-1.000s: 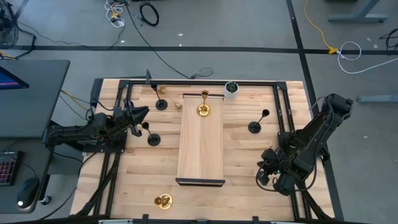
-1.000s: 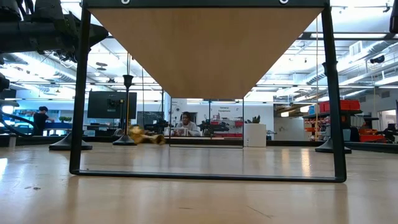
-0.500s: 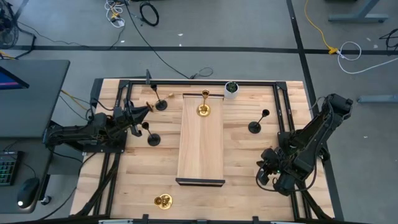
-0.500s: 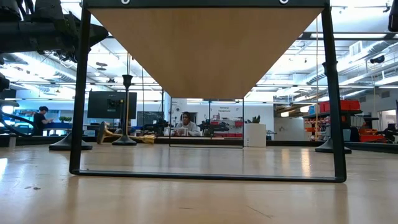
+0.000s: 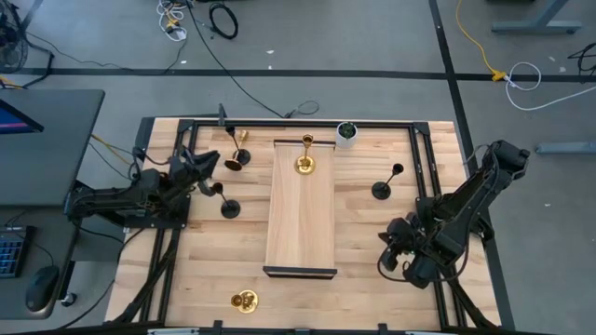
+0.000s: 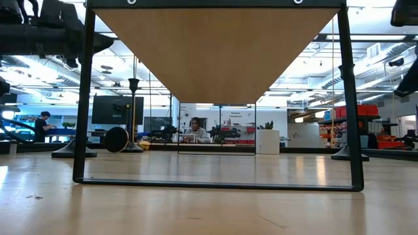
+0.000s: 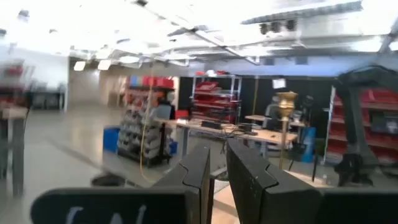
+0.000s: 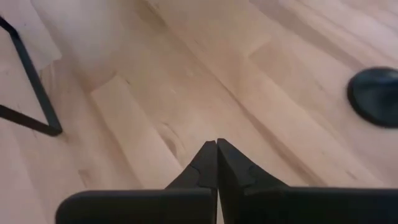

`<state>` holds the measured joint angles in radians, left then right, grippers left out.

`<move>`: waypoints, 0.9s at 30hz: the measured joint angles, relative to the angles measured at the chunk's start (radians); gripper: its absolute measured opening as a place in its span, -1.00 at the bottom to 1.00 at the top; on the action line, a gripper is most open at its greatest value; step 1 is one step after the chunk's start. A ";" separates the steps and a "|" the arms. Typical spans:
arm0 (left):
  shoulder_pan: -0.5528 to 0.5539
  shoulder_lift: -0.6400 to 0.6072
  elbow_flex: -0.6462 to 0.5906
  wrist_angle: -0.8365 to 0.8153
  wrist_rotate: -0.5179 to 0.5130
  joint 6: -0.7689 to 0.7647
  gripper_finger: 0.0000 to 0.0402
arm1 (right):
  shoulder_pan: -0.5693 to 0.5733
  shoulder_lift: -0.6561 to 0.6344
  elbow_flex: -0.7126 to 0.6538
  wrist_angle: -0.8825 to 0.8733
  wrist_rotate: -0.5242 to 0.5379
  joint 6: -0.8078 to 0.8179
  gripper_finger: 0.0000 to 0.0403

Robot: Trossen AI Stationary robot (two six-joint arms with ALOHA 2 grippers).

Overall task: Pick & Place candle stick holders
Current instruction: Put the top left black candle holder on the shelf

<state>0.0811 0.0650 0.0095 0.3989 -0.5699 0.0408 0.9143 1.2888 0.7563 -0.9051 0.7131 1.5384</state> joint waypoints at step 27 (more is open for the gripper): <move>0.195 0.402 0.515 -0.948 -0.163 -0.427 0.10 | -0.024 0.000 0.001 0.006 0.084 -0.160 -1.00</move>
<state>0.2765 0.4668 0.5246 -0.5493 -0.7326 -0.3861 0.8906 1.2884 0.7570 -0.8988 0.7971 1.3780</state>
